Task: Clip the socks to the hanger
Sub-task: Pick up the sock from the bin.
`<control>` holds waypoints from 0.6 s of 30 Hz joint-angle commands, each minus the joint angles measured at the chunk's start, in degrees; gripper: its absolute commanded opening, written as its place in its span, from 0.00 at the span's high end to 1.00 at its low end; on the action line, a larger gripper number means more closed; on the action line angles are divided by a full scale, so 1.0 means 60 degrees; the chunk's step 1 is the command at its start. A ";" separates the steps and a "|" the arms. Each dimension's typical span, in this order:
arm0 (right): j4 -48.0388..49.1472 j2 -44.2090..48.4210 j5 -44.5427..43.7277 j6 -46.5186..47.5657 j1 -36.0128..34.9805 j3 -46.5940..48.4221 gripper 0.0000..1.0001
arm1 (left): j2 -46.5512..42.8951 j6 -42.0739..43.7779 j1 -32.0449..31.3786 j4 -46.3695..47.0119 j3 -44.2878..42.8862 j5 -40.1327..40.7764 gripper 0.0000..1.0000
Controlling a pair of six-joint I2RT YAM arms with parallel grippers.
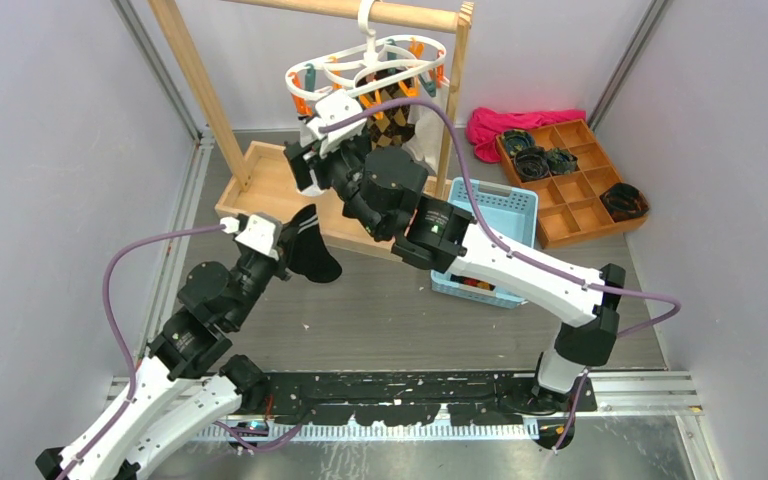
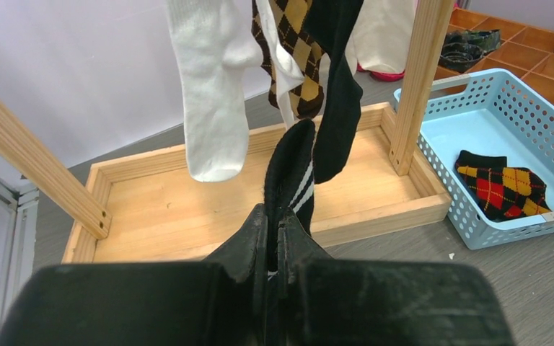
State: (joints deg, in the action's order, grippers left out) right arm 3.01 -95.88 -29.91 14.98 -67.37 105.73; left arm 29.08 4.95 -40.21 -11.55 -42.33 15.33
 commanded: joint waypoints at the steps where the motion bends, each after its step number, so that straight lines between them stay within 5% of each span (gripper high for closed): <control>1: -0.0947 -0.0324 -0.0672 -0.1147 -0.0020 0.1663 0.26 | -0.0324 -0.0012 0.0026 0.0418 -0.0216 0.0084 1.00; 9: -0.3136 -0.0797 -0.0994 -0.1927 -0.0013 0.3203 0.30 | -0.0827 -0.0156 0.0036 0.0110 -0.0142 -0.0034 1.00; 18: -0.3464 -0.1052 -0.1390 -0.2152 0.0006 0.3419 0.30 | -0.1001 -0.0469 0.0040 0.0056 -0.0138 -0.0105 1.00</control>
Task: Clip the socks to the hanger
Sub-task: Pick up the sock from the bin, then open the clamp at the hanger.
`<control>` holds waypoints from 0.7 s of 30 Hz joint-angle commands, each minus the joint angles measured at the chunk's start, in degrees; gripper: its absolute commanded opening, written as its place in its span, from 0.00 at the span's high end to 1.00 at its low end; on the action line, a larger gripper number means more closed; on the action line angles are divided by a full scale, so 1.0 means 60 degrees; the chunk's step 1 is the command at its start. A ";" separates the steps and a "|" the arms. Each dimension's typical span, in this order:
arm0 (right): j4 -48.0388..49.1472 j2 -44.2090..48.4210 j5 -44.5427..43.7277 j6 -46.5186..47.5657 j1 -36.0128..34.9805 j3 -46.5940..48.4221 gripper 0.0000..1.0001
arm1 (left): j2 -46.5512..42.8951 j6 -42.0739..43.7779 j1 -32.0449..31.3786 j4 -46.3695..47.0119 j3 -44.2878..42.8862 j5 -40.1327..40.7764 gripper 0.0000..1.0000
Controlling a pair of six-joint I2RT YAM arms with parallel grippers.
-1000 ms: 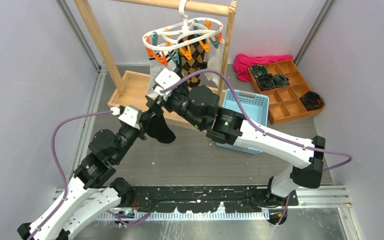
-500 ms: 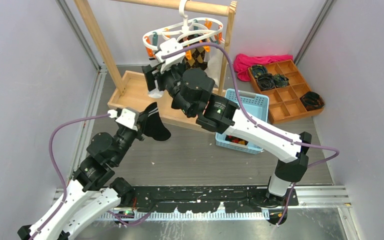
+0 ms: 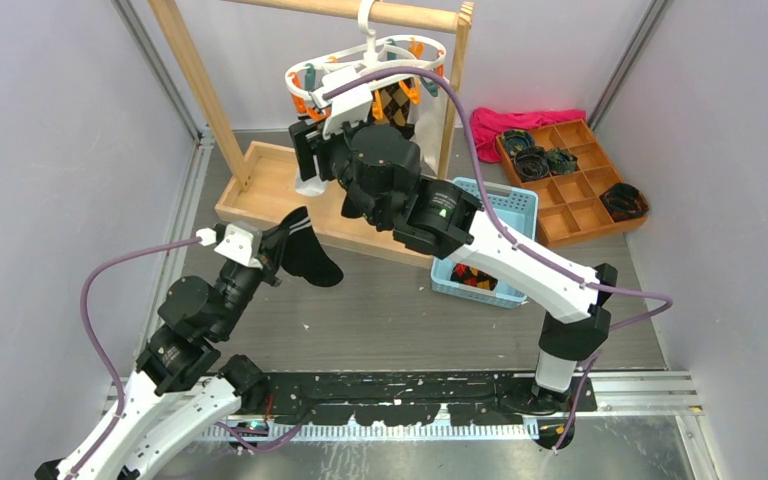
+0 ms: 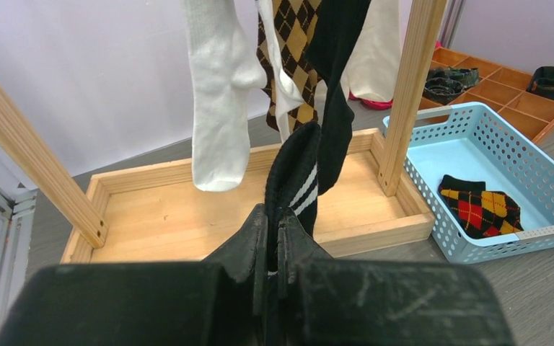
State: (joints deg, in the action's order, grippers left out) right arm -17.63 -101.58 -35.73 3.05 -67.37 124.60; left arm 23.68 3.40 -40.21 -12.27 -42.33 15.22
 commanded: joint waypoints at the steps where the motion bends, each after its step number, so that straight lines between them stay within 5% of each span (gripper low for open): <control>1: 0.0066 -0.0142 -0.0427 -0.0126 0.0036 0.0296 0.30 | -0.0108 -0.0256 0.0036 0.0158 -0.0151 -0.0043 1.00; 21: 0.0743 -0.1125 -0.0570 0.0361 0.0656 0.1346 0.34 | 0.0135 -0.0208 0.0036 0.0398 -0.0168 -0.0107 1.00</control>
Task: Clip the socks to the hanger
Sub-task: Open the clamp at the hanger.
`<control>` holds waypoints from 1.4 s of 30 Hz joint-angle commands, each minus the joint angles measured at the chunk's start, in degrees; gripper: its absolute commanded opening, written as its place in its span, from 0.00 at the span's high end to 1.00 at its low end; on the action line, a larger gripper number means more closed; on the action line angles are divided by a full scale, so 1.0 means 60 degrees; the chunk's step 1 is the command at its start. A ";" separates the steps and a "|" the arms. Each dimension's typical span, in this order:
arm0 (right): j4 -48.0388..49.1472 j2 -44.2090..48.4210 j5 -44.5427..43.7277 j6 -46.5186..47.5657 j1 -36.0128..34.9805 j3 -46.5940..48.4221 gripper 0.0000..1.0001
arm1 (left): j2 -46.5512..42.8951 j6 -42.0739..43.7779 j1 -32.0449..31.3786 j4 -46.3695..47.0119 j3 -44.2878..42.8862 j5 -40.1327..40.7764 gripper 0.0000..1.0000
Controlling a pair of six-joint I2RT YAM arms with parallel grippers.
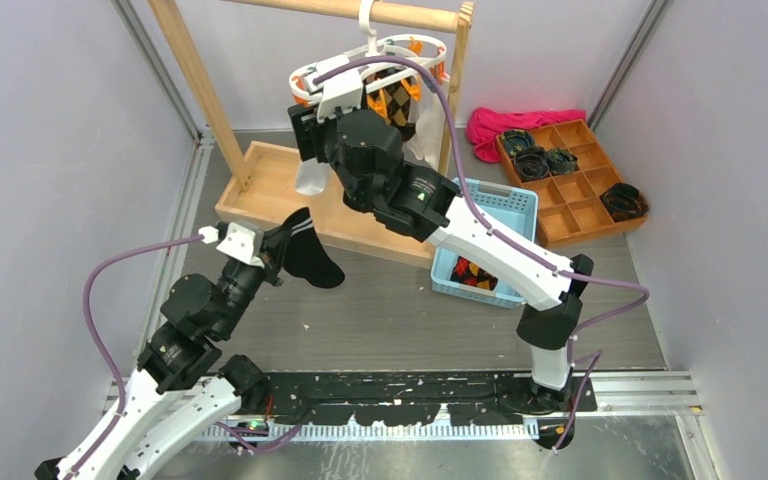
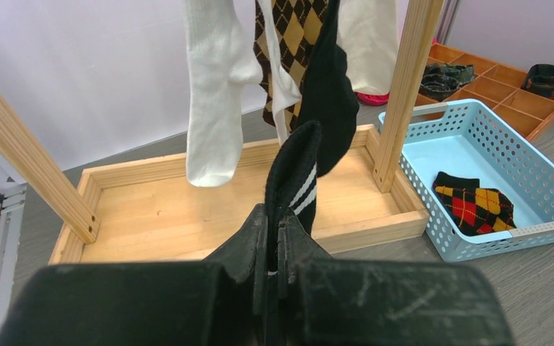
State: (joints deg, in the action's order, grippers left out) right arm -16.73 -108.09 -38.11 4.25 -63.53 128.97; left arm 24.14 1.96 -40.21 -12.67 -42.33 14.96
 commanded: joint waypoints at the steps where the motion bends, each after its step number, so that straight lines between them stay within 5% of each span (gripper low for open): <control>1: 0.0656 -0.0062 -0.0179 0.0213 0.0025 0.0637 0.34 | 0.0052 0.0050 0.0038 0.0482 -0.0167 -0.0049 1.00; 15: 0.0579 -0.0417 -0.0039 0.0211 0.0195 0.1129 0.50 | 0.0149 0.0225 0.0036 0.0624 -0.0152 -0.0032 1.00; 26: 0.0414 -0.0397 0.0361 -0.0311 0.0242 0.1188 0.88 | 0.0215 0.0294 0.0035 0.0780 -0.0153 -0.0441 1.00; 42: 0.0295 -0.0212 0.0356 -0.0519 0.0237 0.1059 0.89 | 0.3009 0.0086 0.0061 0.3034 -0.1431 -0.0404 1.00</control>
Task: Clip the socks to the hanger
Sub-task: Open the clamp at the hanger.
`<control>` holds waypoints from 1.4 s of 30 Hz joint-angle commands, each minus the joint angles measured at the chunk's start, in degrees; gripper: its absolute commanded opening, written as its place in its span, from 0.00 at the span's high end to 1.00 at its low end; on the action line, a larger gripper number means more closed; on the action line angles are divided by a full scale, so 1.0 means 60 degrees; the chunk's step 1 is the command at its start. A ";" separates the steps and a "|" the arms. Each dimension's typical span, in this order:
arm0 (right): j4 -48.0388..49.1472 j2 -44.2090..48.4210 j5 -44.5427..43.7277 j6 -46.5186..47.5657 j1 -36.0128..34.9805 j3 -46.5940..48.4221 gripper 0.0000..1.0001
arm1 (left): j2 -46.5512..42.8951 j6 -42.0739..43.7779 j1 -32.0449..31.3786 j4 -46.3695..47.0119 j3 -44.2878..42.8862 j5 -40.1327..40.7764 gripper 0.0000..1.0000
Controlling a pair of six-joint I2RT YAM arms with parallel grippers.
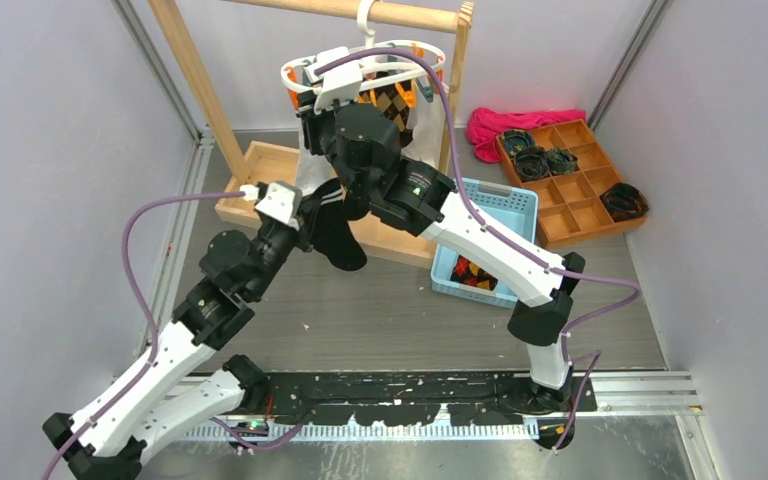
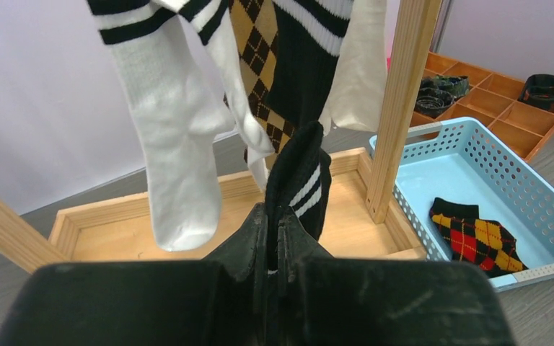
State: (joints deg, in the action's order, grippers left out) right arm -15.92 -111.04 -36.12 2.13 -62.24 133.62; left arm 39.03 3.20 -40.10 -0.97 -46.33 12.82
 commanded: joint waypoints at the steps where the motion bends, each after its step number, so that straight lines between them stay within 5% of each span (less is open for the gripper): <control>1: 0.0156 0.0315 0.0028 -0.0165 0.0028 0.0244 0.89 | 0.0652 -0.0142 0.0056 0.1114 -0.0831 -0.0055 1.00; 9: 0.0181 0.0625 0.0167 -0.0284 0.0044 -0.0131 0.89 | 0.0979 -0.0649 0.1056 0.1010 -0.1385 -0.2255 1.00; 14: 0.0281 0.0947 0.0301 -0.0355 0.0131 -0.0598 0.89 | 0.1050 -0.2587 0.3095 0.1736 -0.1266 -0.5383 1.00; 22: 0.0511 0.1324 0.0457 -0.0588 0.0232 -0.1108 0.89 | 0.1749 -0.4918 0.4684 0.3922 -0.0975 -0.8078 1.00; 29: 0.0500 0.1441 0.0555 -0.0637 0.0256 -0.1154 0.89 | 0.1796 -0.5193 0.4773 0.4135 -0.0848 -0.7062 1.00; 42: 0.0427 0.1577 0.0967 -0.0984 0.0388 -0.1342 0.89 | 0.2604 -0.5355 0.5138 0.4704 -0.0992 -0.8596 1.00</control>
State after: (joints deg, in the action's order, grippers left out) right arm -15.51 -105.21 -31.14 -2.31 -60.49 125.60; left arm 52.97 -27.11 -11.05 22.35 -51.18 -33.63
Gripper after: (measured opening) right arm 0.351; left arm 0.036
